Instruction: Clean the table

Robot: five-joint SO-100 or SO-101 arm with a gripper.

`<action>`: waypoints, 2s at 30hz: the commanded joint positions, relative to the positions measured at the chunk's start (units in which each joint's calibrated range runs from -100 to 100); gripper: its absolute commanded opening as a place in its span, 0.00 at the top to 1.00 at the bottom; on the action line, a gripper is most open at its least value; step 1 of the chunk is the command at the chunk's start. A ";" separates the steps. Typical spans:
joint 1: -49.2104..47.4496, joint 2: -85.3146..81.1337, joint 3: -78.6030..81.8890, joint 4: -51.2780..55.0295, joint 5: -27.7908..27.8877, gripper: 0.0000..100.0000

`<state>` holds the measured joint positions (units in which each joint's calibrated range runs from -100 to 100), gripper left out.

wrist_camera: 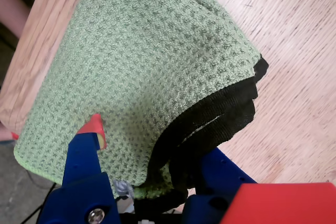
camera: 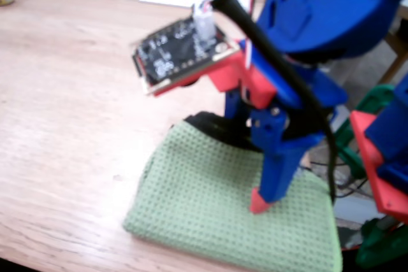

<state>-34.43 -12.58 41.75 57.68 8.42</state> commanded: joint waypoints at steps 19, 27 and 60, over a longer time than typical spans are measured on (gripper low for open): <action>5.50 -30.64 -3.85 1.76 0.29 0.73; 7.53 -62.55 8.51 12.76 -6.25 1.00; 23.09 -84.93 47.87 11.86 -11.09 1.00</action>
<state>-11.51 -97.32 89.90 69.28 -2.52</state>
